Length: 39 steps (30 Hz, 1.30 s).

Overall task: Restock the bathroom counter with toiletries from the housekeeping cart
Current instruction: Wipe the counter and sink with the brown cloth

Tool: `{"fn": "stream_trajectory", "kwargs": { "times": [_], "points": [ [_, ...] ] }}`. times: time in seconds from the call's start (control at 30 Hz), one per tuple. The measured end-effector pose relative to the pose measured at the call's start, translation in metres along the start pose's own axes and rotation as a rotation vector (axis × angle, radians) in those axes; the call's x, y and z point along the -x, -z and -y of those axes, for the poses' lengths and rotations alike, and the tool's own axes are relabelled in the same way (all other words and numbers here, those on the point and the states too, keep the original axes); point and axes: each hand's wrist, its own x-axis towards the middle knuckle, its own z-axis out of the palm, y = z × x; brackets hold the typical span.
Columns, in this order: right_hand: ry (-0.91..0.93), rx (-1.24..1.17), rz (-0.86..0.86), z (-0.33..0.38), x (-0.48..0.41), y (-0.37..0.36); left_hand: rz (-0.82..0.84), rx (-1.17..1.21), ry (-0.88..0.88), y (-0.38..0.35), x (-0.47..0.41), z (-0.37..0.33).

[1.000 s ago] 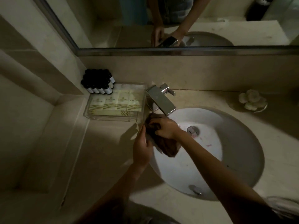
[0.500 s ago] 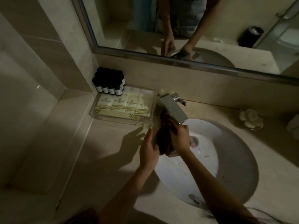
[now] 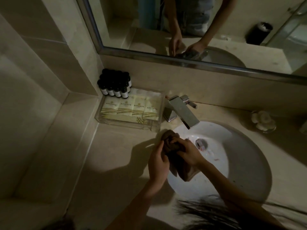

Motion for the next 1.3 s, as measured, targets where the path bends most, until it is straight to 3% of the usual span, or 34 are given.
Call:
{"fn": "stream_trajectory", "kwargs": {
  "times": [0.07,0.2,0.3,0.43,0.5,0.77,0.97,1.1,1.3],
  "points": [
    [-0.028,-0.075,-0.059,-0.019,0.013,0.004,0.085,-0.045,-0.070,-0.004,0.010,0.002],
    [-0.111,-0.436,-0.513,-0.041,0.023,0.016,0.140,-0.155,-0.196,-0.022,0.004,-0.004],
    [-0.112,-0.481,-0.732,-0.040,0.004,0.035,0.165,-0.282,-0.235,-0.038,-0.022,-0.023],
    [0.083,-0.241,-0.737,-0.029,-0.035,0.048,0.136,-0.387,-0.199,-0.052,-0.054,-0.042],
    [0.204,-0.290,-0.735,-0.028,-0.050,0.042,0.128,-0.422,-0.168,-0.055,-0.061,-0.043],
    [0.010,-0.093,-0.523,-0.017,-0.110,0.059,-0.005,-0.680,-0.270,-0.071,-0.066,-0.012],
    [0.079,0.063,-0.590,-0.032,-0.100,0.059,0.180,-1.030,-0.207,-0.078,-0.073,-0.009],
    [0.040,0.121,-0.674,-0.057,-0.092,0.090,0.113,-0.986,-0.208,-0.074,-0.066,-0.014],
    [-0.287,0.081,-0.834,-0.113,-0.050,0.119,0.086,-0.792,-0.222,-0.073,-0.061,-0.020]
  ]
}}
